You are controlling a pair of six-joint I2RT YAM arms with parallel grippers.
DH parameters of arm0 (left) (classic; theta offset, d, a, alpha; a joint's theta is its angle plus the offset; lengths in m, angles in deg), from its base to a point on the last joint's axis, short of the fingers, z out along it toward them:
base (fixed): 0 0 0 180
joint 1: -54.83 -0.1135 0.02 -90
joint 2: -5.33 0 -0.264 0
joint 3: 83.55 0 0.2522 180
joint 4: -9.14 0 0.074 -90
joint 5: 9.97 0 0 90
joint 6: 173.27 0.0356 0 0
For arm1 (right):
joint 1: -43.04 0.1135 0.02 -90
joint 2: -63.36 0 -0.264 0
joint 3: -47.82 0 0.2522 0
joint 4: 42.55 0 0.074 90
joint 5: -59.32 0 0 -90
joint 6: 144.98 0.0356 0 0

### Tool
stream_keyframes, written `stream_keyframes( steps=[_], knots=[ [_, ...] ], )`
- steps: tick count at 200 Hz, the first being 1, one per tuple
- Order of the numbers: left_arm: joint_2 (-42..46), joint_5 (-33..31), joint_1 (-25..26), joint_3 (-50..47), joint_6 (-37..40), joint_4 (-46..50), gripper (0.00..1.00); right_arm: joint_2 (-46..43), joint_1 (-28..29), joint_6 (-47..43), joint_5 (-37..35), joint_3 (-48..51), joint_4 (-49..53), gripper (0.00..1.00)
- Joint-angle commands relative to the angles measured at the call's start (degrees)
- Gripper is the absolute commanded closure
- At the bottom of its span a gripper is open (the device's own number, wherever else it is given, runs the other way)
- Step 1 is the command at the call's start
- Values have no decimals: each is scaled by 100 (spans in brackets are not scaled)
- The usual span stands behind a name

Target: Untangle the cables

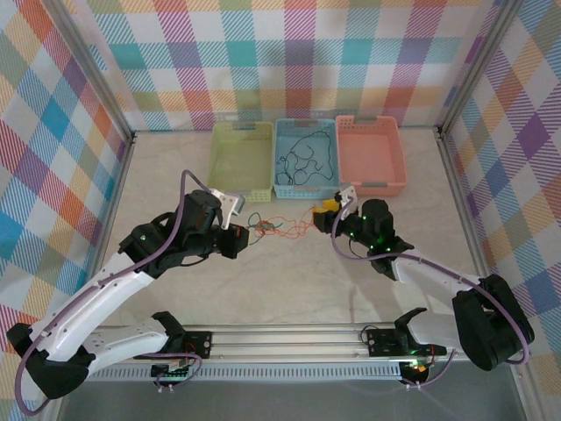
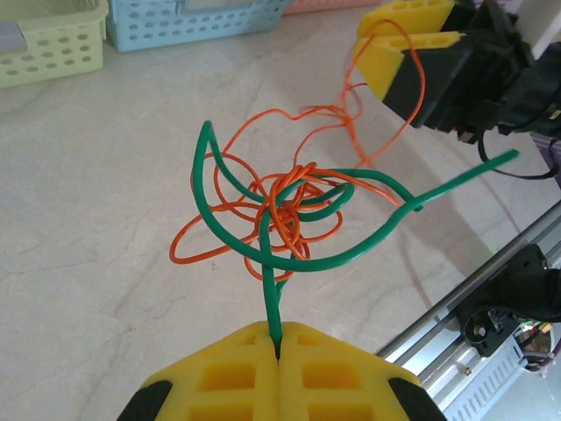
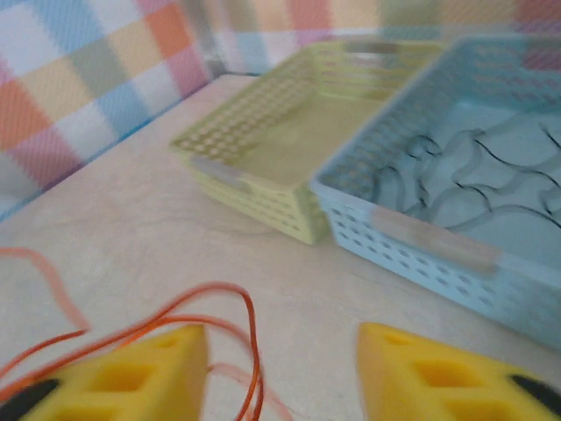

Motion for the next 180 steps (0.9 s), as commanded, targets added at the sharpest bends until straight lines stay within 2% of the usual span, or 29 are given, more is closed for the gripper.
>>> stream_keyframes(
  steps=[1, 16, 33, 60, 90, 113, 134, 180],
  knots=[
    [-73, 210, -65, -72, 199, -190, 100, -185, 314, -507, 876, 73, -584, 39],
    [-90, 199, -62, -99, 257, -246, 100, -316, 474, -726, 1039, 143, -760, 32],
    [-99, 182, -65, -166, 288, -329, 100, -470, 603, -947, 1327, 279, -1008, 28],
    [-222, 342, -62, -239, 313, -446, 100, -641, 771, -1301, 1625, 353, -1103, 27],
    [-255, 533, -66, -330, 326, -544, 100, -665, 862, -1308, 1977, 419, -1417, 25],
    [-287, 770, -62, -413, 321, -647, 100, -609, 971, -1538, 2124, 301, -1287, 25],
    [-310, 897, -68, -493, 310, -749, 100, -543, 1039, -1572, 2171, 259, -1289, 28],
    [-350, 970, -62, -536, 318, -798, 100, -402, 1102, -1591, 2492, 103, -1116, 43]
  ],
)
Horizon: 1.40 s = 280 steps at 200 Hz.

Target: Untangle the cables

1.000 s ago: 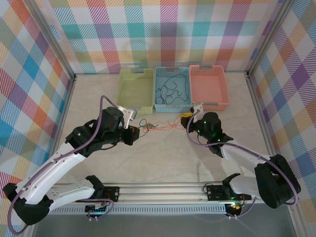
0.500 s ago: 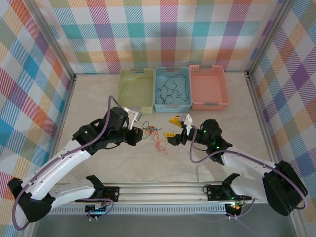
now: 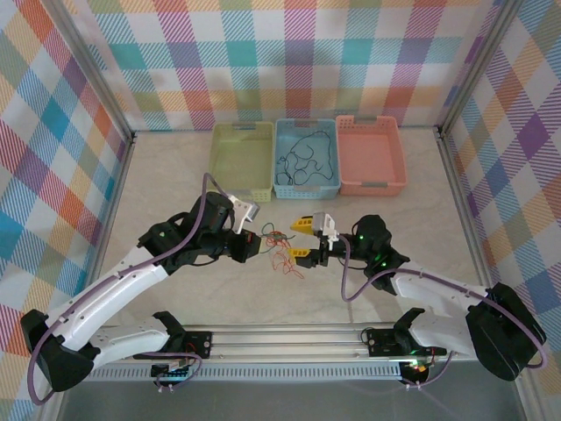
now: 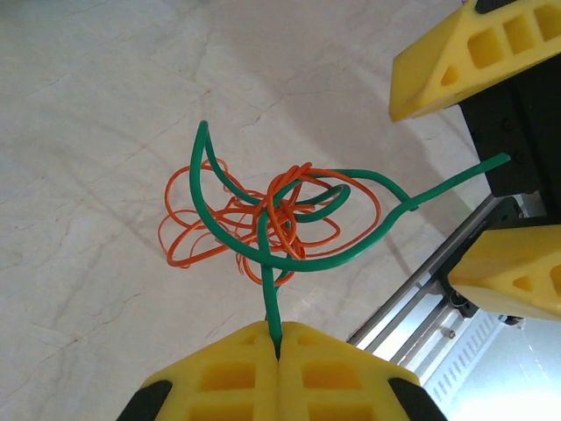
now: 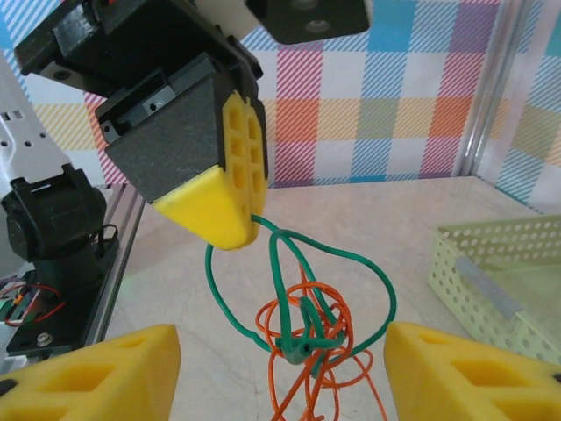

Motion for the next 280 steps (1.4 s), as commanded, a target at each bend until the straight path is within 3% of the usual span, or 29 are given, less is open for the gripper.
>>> stream_keyframes(
  steps=[1, 52, 104, 165, 212, 243, 280],
  knots=[
    [-24, 165, -40, -54, 63, -171, 100, 79, 72, -111, 360, -243, -80, 43],
    [-71, 173, -43, -89, 83, -178, 100, 108, 136, -113, 498, -312, -67, 59],
    [-52, 165, -41, -111, 61, -204, 100, 78, 183, -36, 101, -315, -36, 100],
    [5, 1, -40, -185, 24, -105, 100, -318, 183, 1270, -1540, -597, 201, 100],
    [366, -48, -38, -473, -131, -186, 100, -789, 126, 1771, -3681, -967, 1519, 100],
    [852, -441, -40, -607, -274, -186, 100, -964, -315, 2430, -4836, -781, 2036, 100],
    [1510, -732, -45, -719, -277, -435, 100, -856, -849, 3413, -4916, -726, 2915, 100]
  ],
)
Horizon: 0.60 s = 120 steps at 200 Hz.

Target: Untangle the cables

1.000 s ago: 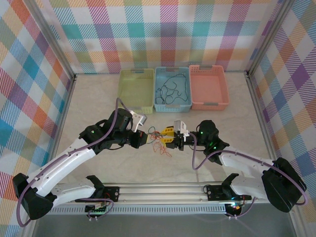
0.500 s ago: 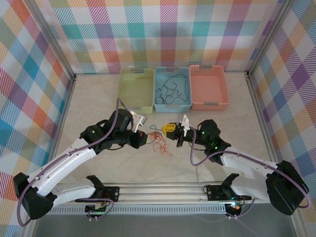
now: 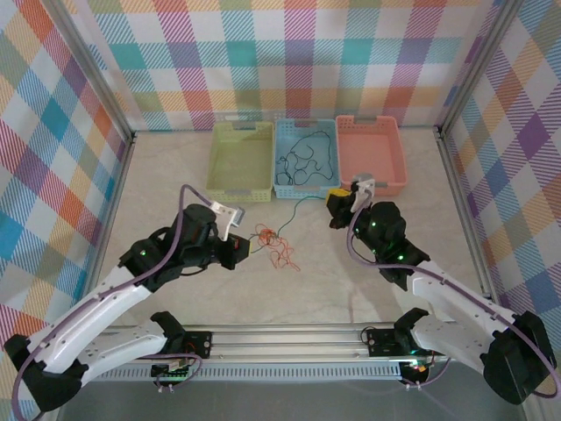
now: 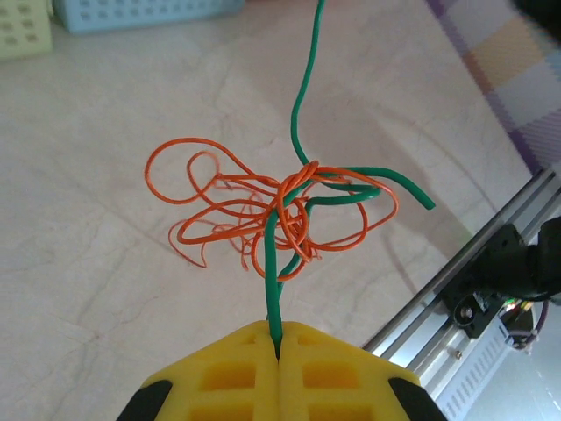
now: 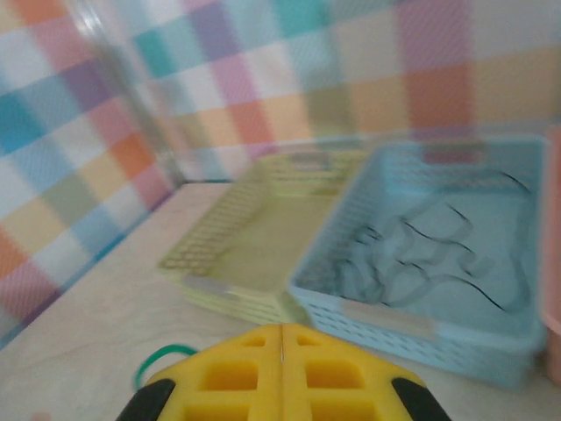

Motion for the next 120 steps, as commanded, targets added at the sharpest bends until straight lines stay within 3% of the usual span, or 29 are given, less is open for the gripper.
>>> stream_keyframes(
  steps=[1, 40, 120],
  knots=[
    [442, -306, -38, -162, -87, -220, 100, 45, -240, 813, -529, 45, 752, 100],
    [1171, -688, -38, -398, -4, -765, 100, 144, -242, 1122, -369, 130, 1424, 100],
    [1797, -1106, -36, -531, 58, -1437, 100, 419, -382, 1493, -964, 190, 1995, 100]
  ],
)
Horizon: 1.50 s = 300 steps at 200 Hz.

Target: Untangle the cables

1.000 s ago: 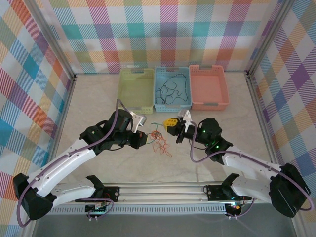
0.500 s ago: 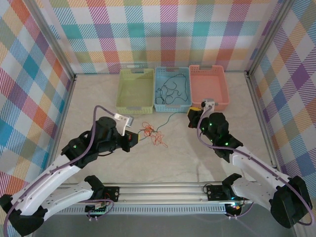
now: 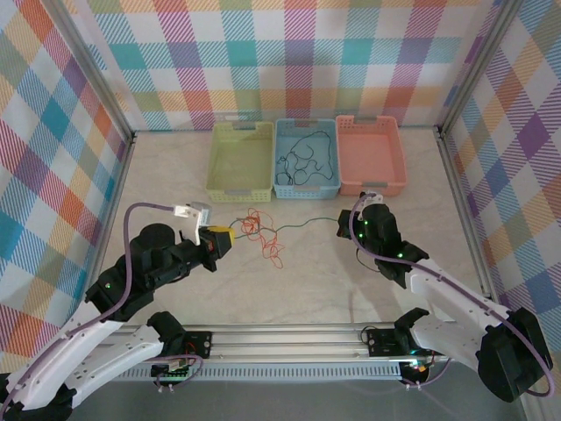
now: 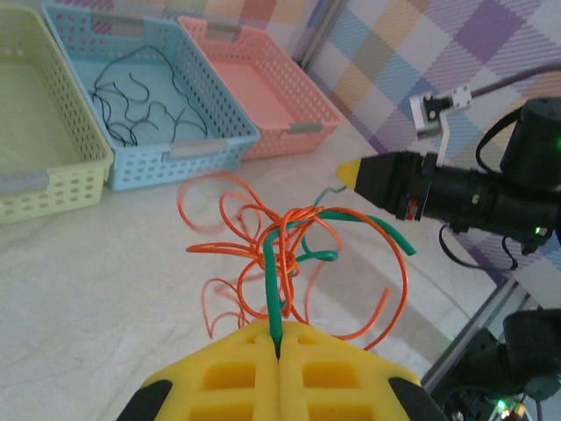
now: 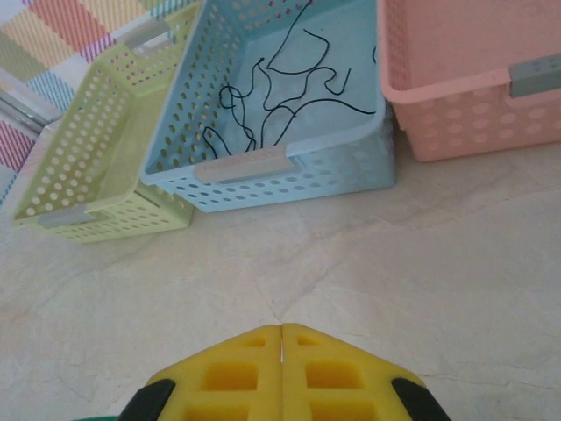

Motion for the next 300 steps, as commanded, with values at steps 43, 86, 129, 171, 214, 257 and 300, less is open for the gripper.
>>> stream_keyframes(
  steps=[43, 86, 129, 171, 214, 257, 300],
  knots=[
    [538, -449, -40, -73, 130, -775, 100, 455, -276, 218, -768, 120, 249, 100],
    [875, -510, -37, -213, 90, -1162, 100, 680, -343, 262, -762, 147, 201, 100],
    [918, -411, -38, -205, 129, -1614, 100, 821, -343, 141, -665, 205, -63, 100],
    [630, -342, -39, -47, 206, -1460, 100, 415, -343, -923, 556, 307, -1115, 86],
    [483, -243, -43, 73, 302, -1260, 100, -219, -343, -2072, 1774, 130, -1409, 32],
    [288, -97, -37, 174, 339, -1011, 100, -513, -234, -3040, 3193, -129, -1616, 29],
    [175, -43, -43, 214, 314, -899, 100, -400, -32, -3085, 3933, -584, -1602, 30]
  ],
)
